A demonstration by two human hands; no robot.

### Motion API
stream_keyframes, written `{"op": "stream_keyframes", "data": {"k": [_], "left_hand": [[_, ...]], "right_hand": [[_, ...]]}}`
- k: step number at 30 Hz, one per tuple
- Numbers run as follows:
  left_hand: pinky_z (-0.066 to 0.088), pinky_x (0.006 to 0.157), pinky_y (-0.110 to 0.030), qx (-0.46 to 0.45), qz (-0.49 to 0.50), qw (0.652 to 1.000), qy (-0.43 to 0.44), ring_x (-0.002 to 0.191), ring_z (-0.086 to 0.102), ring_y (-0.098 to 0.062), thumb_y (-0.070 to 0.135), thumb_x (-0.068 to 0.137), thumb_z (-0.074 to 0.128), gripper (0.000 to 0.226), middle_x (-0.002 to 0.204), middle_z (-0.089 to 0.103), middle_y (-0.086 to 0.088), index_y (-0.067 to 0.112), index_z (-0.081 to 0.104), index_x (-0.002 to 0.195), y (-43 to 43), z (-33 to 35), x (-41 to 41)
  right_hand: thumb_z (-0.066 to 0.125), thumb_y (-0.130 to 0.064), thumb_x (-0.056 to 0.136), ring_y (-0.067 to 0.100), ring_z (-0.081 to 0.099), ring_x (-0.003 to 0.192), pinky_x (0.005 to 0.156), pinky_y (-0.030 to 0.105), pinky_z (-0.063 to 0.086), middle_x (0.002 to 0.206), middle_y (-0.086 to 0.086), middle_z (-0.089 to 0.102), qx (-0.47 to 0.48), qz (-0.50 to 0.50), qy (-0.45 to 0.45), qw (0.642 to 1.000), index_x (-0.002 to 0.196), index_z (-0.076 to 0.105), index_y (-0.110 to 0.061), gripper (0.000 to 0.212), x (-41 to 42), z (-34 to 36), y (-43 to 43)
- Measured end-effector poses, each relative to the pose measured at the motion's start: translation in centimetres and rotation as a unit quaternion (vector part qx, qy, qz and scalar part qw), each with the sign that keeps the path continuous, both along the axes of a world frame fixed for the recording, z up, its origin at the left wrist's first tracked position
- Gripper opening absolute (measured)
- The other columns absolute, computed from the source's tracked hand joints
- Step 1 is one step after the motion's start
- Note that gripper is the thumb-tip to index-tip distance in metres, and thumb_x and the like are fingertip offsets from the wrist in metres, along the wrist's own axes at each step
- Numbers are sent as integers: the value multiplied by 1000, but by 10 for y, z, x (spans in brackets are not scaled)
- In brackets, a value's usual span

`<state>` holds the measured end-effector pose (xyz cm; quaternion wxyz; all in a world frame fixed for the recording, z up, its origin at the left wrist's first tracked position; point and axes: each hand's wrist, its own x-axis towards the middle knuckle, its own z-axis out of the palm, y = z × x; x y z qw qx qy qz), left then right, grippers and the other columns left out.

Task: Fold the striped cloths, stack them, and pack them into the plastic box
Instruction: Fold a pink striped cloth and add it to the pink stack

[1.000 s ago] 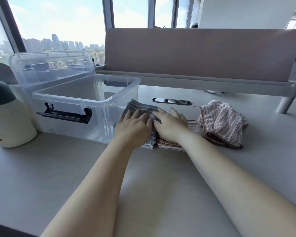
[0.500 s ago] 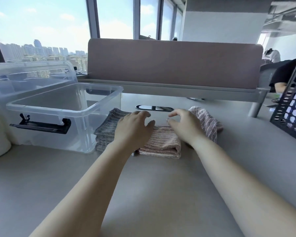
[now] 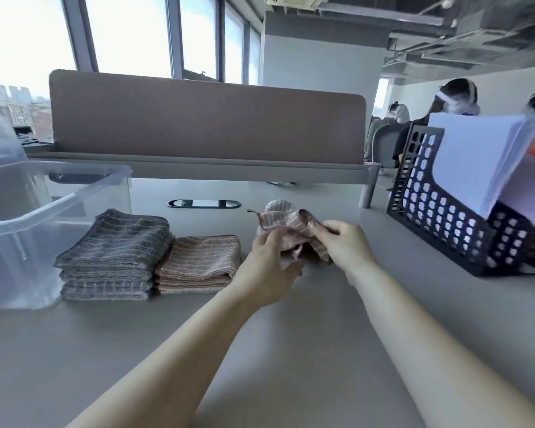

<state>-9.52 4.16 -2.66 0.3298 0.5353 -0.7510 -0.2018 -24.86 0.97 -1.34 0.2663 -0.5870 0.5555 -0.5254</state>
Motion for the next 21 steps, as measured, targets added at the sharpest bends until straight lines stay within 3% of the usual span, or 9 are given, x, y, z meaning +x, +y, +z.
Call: {"op": "stream_keyframes", "data": {"k": [2, 5, 7, 9, 11, 14, 16, 19, 21], "left_hand": [[43, 99, -36, 9, -12, 999, 30, 120, 52, -23, 33, 88, 61, 60, 139, 37, -5, 32, 32, 139, -5, -4, -9], [49, 88, -31, 33, -9, 990, 135, 109, 58, -18, 37, 85, 66, 58, 124, 53, -1, 24, 35, 133, -6, -6, -24], [51, 86, -28, 67, 5, 967, 244, 99, 62, -14, 36, 83, 69, 59, 109, 61, 4, 22, 33, 129, -6, -5, -29], [52, 93, -38, 80, 21, 948, 307, 98, 65, -19, 21, 85, 67, 49, 105, 65, -1, 26, 38, 125, -12, -7, -28], [55, 87, -48, 72, 23, 932, 355, 92, 67, -29, -2, 87, 49, 36, 102, 67, -8, 28, 54, 106, -12, -4, -21], [57, 67, -33, 18, 22, 913, 407, 88, 64, -32, -18, 81, 26, 50, 101, 67, -9, 19, 59, 78, -10, 5, -9], [56, 71, -31, -24, 18, 899, 436, 96, 63, -23, -18, 80, 24, 50, 101, 68, 1, 17, 57, 70, -7, 18, -1], [50, 94, -49, -49, -4, 871, 489, 106, 62, -20, -11, 85, 29, 50, 103, 70, 6, 25, 58, 67, -7, 32, 12], [49, 80, -45, -38, -13, 840, 541, 93, 61, -26, -6, 89, 30, 47, 92, 68, 0, 28, 56, 68, -4, 40, 20]], "right_hand": [[61, -32, 91, 18, 65, 77, 70, 24, 50, 82, 4, 73, 23, 44, -24, 998, 85, 72, -17, 19, -8, -6, 6], [56, -29, 94, 19, 65, 87, 89, 43, 49, 90, 3, 73, 27, 64, -33, 997, 85, 70, -22, 17, -19, -15, 5], [55, -28, 95, 15, 60, 83, 85, 41, 47, 84, 1, 68, 24, 96, -36, 995, 83, 67, -22, 18, -19, -16, 7], [57, -32, 93, 12, 60, 78, 79, 32, 46, 79, -5, 68, 29, 143, -41, 989, 81, 70, -24, 19, -16, -14, 11], [58, -38, 91, 9, 65, 76, 78, 25, 50, 80, -5, 73, 35, 164, -54, 984, 81, 75, -20, 26, -14, -10, 16], [60, -30, 91, -1, 60, 67, 66, 9, 45, 76, -9, 68, -3, 60, -12, 998, 86, 73, -14, 22, -17, -11, 11], [63, -19, 86, 7, 61, 84, 77, 16, 47, 91, -7, 66, 3, -1, 64, 998, 98, 64, -16, 13, -17, -17, 8], [61, -14, 75, 22, 51, 119, 102, 36, 42, 128, 2, 55, 39, 37, 200, 978, 127, 48, -19, 54, -10, -33, 2], [63, -20, 73, 24, 33, 133, 110, 38, 32, 145, 0, 38, 24, 51, 270, 961, 140, 33, -27, 74, -3, -34, 3]]}}
